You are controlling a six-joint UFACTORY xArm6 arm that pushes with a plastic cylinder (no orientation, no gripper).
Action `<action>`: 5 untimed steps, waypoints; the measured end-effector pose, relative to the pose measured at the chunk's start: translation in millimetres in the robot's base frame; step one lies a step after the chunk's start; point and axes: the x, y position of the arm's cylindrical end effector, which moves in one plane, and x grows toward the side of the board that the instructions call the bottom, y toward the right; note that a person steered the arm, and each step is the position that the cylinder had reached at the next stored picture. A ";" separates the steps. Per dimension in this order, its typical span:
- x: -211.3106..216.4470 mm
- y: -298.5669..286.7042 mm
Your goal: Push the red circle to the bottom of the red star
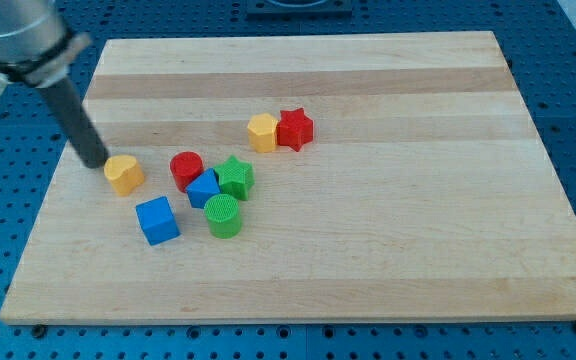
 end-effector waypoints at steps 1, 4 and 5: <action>0.0 80.8; 22.7 67.1; 41.6 120.5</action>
